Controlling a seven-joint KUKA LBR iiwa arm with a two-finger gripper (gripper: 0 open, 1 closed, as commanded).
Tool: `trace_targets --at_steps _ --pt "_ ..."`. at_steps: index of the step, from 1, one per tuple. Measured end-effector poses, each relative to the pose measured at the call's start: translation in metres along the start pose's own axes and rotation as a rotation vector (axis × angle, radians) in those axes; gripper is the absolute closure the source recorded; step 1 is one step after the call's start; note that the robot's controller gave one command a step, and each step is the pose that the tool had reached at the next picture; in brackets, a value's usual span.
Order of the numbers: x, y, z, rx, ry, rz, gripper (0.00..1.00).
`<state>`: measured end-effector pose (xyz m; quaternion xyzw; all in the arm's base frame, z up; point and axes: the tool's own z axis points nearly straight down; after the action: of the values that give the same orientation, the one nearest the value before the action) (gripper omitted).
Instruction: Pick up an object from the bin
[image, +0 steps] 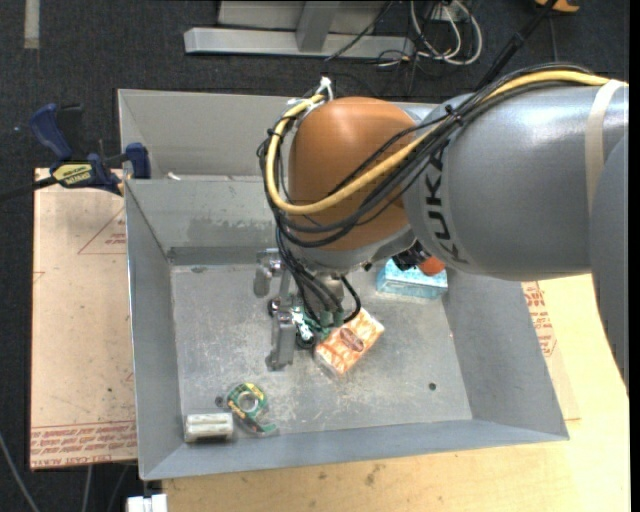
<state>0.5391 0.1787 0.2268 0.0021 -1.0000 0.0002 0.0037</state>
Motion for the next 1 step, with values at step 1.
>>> trace_targets --at_steps 1 --pt "-0.0017 -0.0011 -0.0049 -0.002 -0.008 0.004 0.0"
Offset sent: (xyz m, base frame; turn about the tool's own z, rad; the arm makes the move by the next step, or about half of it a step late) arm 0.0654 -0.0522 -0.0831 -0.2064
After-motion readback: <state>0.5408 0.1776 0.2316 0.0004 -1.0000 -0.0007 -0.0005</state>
